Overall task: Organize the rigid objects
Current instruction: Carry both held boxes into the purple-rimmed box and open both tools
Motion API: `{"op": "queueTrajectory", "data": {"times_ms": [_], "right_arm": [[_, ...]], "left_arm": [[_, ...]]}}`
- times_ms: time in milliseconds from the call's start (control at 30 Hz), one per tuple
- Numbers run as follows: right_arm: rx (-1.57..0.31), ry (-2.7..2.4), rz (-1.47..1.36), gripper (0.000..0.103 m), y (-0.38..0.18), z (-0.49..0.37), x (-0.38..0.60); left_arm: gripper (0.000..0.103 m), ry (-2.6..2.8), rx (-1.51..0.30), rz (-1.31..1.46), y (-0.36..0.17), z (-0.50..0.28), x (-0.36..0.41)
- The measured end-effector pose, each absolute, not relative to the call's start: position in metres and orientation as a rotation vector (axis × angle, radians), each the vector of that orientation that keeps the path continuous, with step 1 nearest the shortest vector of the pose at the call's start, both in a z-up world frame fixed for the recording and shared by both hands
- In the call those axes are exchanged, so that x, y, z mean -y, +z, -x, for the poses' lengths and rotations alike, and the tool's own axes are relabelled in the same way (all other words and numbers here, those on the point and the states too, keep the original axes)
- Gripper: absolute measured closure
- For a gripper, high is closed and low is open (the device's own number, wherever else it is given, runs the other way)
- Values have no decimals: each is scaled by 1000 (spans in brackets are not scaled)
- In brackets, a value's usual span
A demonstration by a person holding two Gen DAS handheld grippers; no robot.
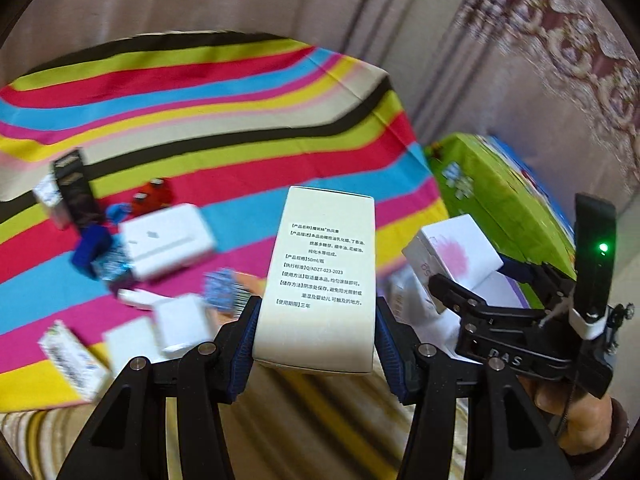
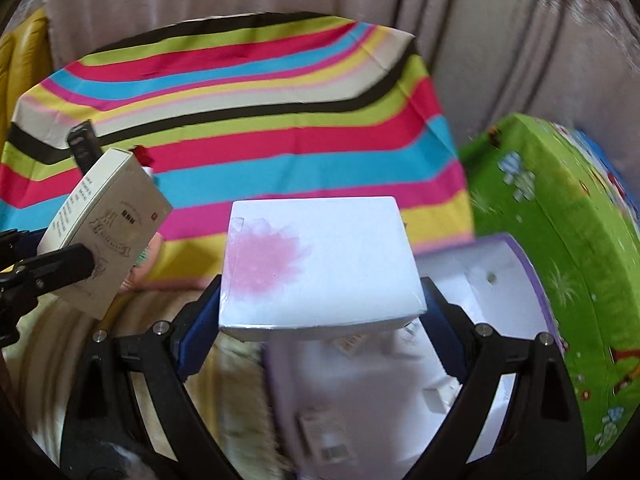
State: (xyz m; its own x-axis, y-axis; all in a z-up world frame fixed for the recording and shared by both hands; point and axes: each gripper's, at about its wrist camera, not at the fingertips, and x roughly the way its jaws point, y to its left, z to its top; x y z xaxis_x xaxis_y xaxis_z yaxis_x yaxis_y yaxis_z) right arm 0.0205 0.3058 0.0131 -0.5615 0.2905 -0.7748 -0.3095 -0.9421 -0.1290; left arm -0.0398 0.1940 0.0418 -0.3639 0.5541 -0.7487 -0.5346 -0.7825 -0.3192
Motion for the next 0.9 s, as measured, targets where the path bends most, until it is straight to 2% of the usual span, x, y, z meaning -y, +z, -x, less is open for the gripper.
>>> {"op": "queueTrajectory", "data": {"times_ms": [700, 733, 833, 900], "right_arm": [[-279, 2330, 1184, 10, -1, -88, -400], [-274, 2321, 1184, 10, -2, -89, -402], [-269, 2304, 1176, 10, -3, -92, -402], [-266, 2309, 1178, 10, -5, -92, -402]], "left_arm": [[47, 1886, 67, 1211, 33, 10, -265], [46, 1871, 56, 1202, 33, 8, -269], [29, 1863, 19, 1193, 34, 4, -274], [24, 1871, 7, 1190, 34, 3, -274]]}}
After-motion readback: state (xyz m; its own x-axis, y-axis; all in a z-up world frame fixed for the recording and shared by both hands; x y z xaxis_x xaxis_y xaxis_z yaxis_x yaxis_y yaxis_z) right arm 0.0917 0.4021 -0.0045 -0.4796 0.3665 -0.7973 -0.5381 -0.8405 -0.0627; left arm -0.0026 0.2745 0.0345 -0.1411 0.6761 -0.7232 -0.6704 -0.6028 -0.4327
